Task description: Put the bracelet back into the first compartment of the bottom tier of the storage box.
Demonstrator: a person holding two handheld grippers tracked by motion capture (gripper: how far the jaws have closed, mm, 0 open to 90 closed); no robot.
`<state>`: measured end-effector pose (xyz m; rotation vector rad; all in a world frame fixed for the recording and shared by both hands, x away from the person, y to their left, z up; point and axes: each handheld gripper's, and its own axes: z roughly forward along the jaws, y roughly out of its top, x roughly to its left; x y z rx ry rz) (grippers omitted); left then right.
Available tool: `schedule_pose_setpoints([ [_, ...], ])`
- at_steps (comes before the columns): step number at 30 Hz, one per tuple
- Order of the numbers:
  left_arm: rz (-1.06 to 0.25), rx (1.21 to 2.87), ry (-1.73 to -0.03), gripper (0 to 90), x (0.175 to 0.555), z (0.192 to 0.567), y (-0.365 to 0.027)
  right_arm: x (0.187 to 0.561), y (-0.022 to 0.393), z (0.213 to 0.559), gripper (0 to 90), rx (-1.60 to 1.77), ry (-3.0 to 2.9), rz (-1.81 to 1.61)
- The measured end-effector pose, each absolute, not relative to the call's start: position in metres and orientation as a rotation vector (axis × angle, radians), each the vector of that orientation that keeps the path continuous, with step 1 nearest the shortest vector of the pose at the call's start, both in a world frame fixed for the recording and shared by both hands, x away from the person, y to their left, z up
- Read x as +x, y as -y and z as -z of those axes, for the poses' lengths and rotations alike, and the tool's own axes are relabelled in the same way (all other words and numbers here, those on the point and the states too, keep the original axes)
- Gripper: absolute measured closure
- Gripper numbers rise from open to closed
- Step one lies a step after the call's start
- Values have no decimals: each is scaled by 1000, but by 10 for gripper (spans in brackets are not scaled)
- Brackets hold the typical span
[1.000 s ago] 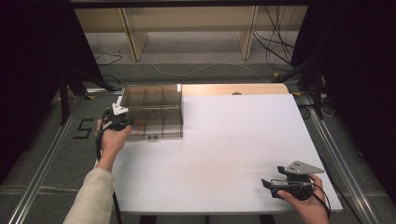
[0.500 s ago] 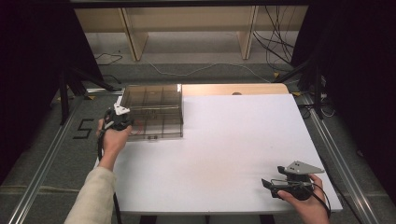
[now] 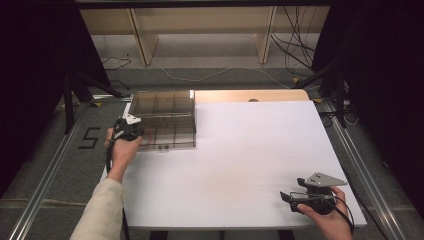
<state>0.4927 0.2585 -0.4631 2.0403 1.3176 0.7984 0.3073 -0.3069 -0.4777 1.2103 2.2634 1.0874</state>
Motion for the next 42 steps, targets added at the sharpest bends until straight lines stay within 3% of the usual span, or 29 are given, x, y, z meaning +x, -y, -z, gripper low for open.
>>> schedule_pose_setpoints([
  [42, -739, 2154, -1306, 891, 500, 477, -251, 307, 307, 478, 186, 1216, -2264, -1085],
])
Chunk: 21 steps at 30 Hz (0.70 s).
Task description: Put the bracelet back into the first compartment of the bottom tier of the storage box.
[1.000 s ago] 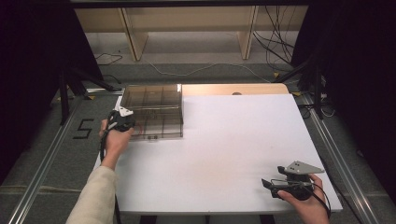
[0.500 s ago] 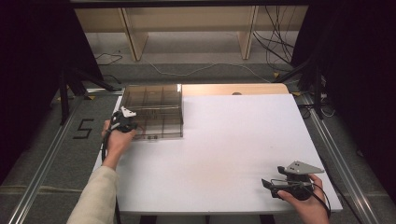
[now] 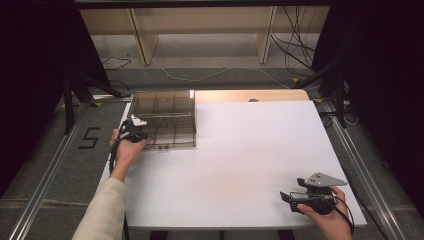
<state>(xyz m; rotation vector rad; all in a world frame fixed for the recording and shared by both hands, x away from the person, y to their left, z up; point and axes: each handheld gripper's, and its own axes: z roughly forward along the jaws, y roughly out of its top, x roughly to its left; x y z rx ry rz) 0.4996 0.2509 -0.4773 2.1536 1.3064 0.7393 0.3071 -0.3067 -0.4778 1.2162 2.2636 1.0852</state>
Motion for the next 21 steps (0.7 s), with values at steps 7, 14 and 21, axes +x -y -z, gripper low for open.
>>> schedule_pose_setpoints([
  [7, -730, 2153, -1314, 885, 500, 479, -251, 307, 307, 478, 186, 1217, -2265, -1084],
  [14, -729, 2129, -1317, 823, 499, 476, -251, 307, 307, 478, 186, 1213, -2264, -1086],
  [21, -716, 2064, -1332, 747, 495, 467, -250, 307, 307, 478, 186, 1211, -2265, -1088],
])
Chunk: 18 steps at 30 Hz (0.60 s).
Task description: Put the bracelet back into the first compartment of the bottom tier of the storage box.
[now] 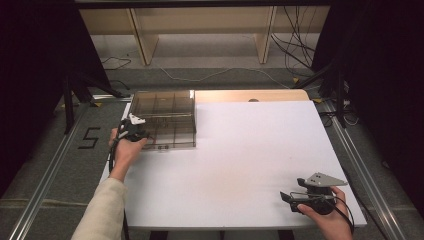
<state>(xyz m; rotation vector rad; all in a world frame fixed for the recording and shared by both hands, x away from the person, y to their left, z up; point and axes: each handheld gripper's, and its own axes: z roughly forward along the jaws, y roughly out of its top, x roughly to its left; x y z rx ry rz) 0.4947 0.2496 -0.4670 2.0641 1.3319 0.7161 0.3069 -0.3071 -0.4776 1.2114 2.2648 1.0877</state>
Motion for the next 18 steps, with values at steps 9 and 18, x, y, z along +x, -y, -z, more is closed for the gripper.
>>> schedule_pose_setpoints([
  [9, -670, 1978, -1397, 552, 490, 456, -249, 307, 307, 477, 186, 1213, -2262, -1089],
  [18, -616, 1900, -1428, 371, 484, 447, -246, 307, 307, 477, 186, 1220, -2257, -1095],
])
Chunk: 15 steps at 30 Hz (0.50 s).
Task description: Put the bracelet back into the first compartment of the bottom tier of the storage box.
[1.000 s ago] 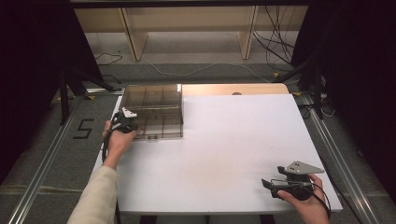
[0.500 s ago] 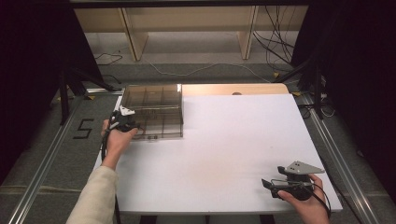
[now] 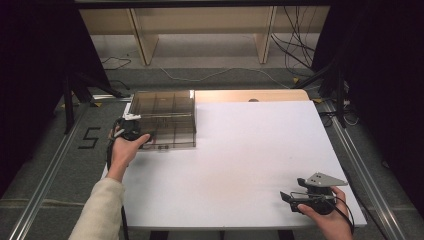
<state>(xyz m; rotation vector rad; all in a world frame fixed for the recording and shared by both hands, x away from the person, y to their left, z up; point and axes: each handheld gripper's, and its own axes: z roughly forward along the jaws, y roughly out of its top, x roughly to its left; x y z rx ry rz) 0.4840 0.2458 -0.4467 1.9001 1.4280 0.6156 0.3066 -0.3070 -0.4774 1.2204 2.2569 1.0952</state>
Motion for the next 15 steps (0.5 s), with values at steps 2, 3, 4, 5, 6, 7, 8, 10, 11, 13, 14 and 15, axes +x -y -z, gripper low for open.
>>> schedule_pose_setpoints([
  [2, -592, 1891, -1403, 323, 482, 444, -244, 307, 307, 477, 185, 1219, -2257, -1096],
  [3, -575, 1881, -1378, 303, 480, 443, -243, 307, 307, 477, 185, 1213, -2257, -1098],
  [4, -561, 1878, -1354, 286, 479, 441, -241, 307, 307, 477, 185, 1212, -2256, -1100],
  [5, -551, 1880, -1334, 268, 477, 440, -239, 307, 307, 478, 185, 1212, -2256, -1101],
  [6, -546, 1881, -1314, 256, 475, 438, -236, 307, 308, 478, 185, 1211, -2257, -1101],
  [7, -534, 1881, -1292, 253, 473, 436, -233, 307, 308, 478, 185, 1211, -2257, -1101],
  [8, -524, 1883, -1273, 244, 470, 434, -229, 306, 308, 477, 185, 1217, -2258, -1101],
  [10, -515, 1882, -1237, 225, 466, 433, -222, 306, 307, 477, 185, 1214, -2257, -1103],
  [11, -509, 1889, -1214, 224, 463, 432, -218, 306, 307, 477, 184, 1213, -2257, -1104],
  [13, -491, 1899, -1176, 218, 455, 432, -208, 306, 307, 477, 184, 1207, -2258, -1107],
  [14, -477, 1901, -1159, 220, 451, 432, -203, 306, 307, 477, 184, 1211, -2258, -1106],
  [15, -464, 1906, -1142, 222, 447, 433, -198, 306, 307, 477, 184, 1214, -2262, -1102],
])
